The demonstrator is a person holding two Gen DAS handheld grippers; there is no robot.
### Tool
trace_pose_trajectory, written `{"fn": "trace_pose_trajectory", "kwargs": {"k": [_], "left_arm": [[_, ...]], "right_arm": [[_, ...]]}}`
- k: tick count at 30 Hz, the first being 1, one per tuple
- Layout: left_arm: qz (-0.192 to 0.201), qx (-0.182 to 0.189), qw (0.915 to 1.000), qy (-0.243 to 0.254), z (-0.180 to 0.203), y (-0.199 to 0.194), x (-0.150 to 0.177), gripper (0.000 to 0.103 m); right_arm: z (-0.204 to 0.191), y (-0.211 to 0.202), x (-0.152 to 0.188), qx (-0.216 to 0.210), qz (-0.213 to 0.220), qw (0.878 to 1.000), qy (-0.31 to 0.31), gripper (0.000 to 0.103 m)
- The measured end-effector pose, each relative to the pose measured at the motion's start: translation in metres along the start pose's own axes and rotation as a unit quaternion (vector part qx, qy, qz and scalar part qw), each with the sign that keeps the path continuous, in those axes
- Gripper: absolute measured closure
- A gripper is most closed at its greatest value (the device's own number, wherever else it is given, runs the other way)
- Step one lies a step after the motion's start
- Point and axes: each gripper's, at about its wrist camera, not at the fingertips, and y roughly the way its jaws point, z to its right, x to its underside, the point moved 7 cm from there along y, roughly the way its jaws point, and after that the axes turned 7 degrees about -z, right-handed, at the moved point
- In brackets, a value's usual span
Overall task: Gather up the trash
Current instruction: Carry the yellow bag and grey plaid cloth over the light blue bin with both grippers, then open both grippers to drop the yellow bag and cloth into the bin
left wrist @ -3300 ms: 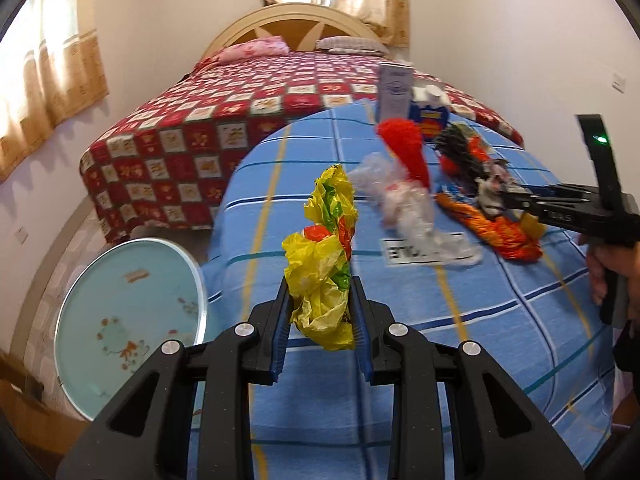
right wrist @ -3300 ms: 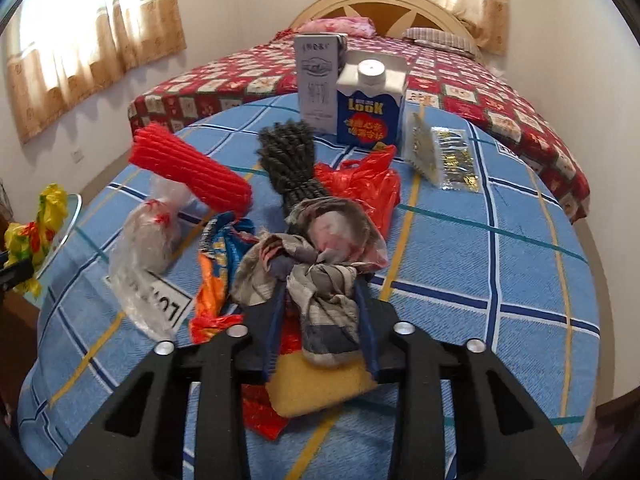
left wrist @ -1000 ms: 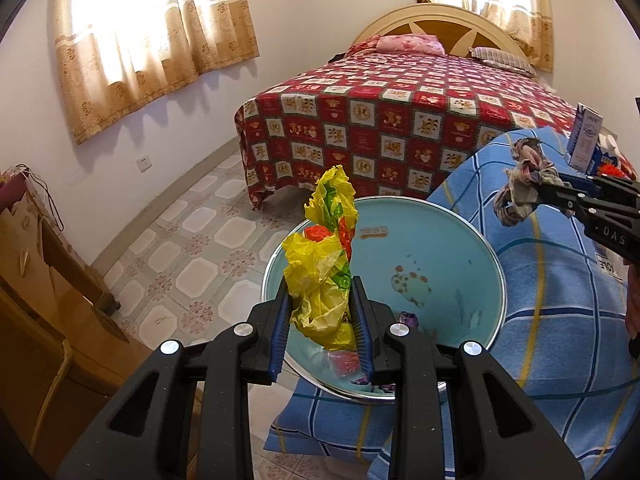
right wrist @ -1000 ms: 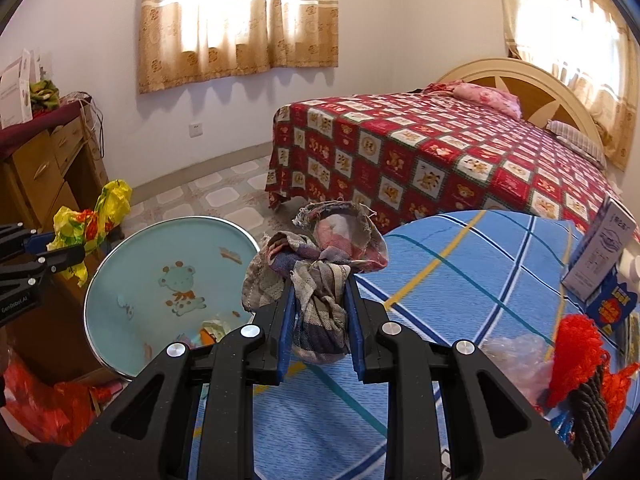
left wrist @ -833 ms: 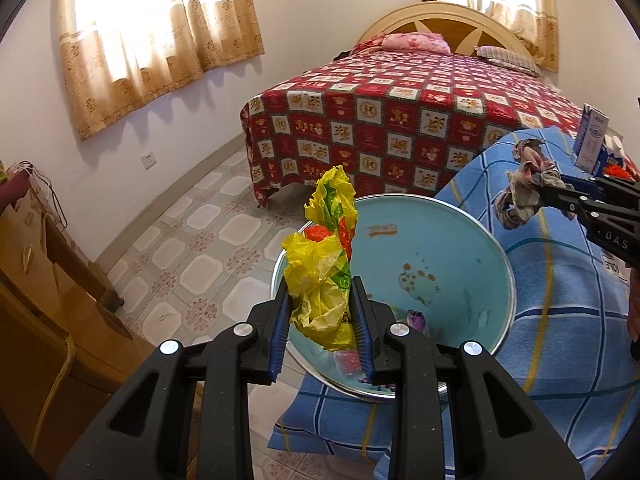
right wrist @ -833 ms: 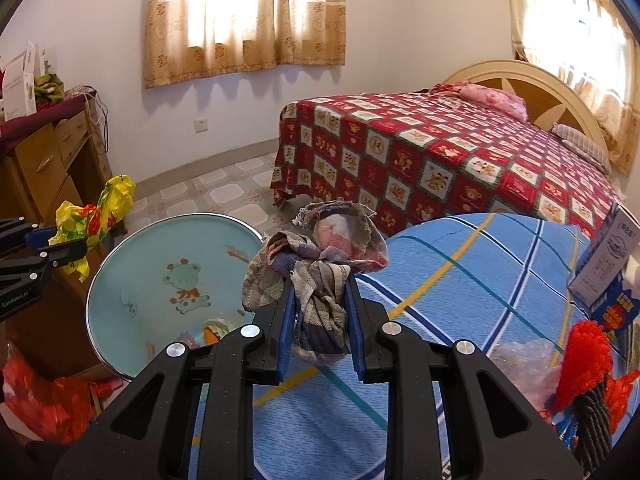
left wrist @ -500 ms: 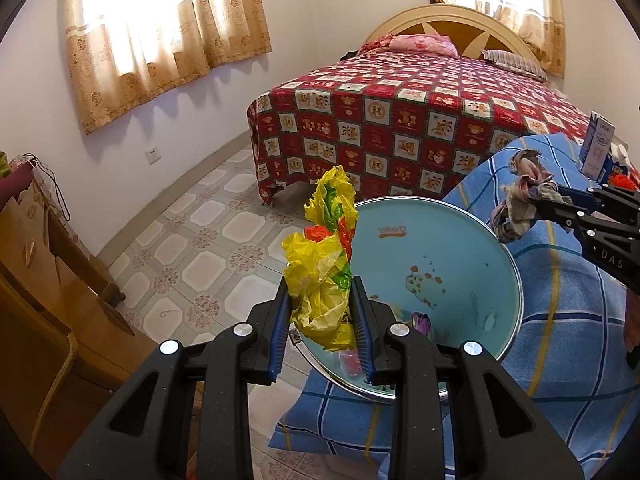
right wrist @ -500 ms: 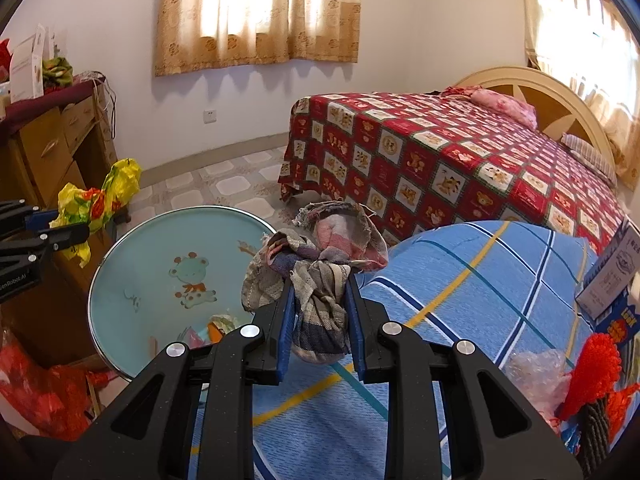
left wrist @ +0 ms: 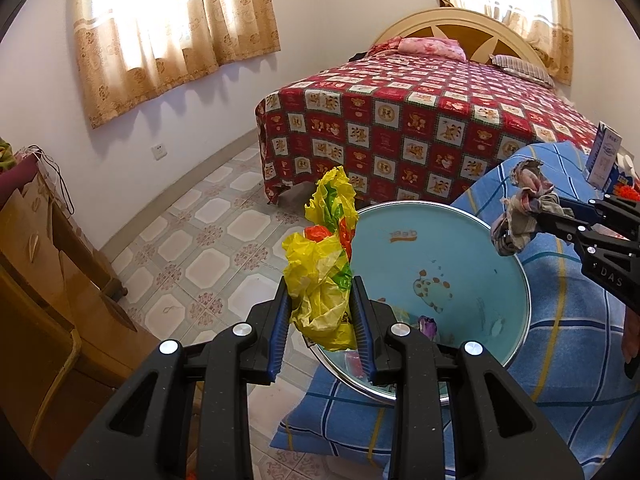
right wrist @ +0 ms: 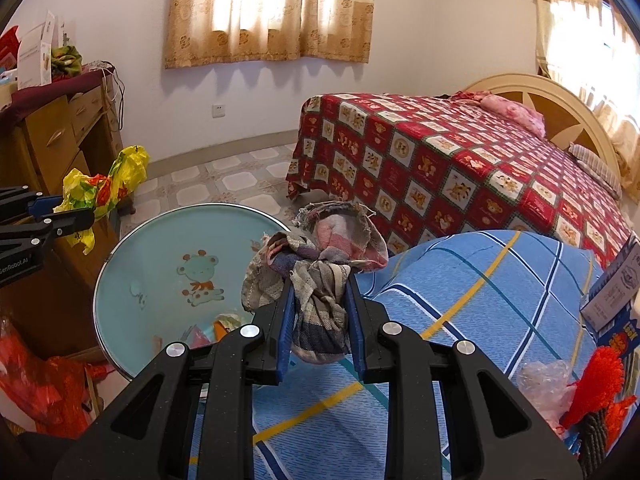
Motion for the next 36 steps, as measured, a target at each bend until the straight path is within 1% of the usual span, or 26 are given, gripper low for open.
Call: {"fn": "trace_pose_trajectory", "kwargs": {"k": [33, 36], "left_arm": [[0.0, 0.009, 1.0, 0.002, 0.005, 0.001, 0.001, 0.074], [-0.001, 0.01, 0.9999, 0.004, 0.007, 0.002, 0.002, 0.074]], "right_arm": [[-0.006, 0.001, -0.001, -0.004, 0.0, 1.0, -0.004, 0.078], [-0.011, 0.001, -0.001, -0.005, -0.001, 1.0, -0.005, 0.078]]}}
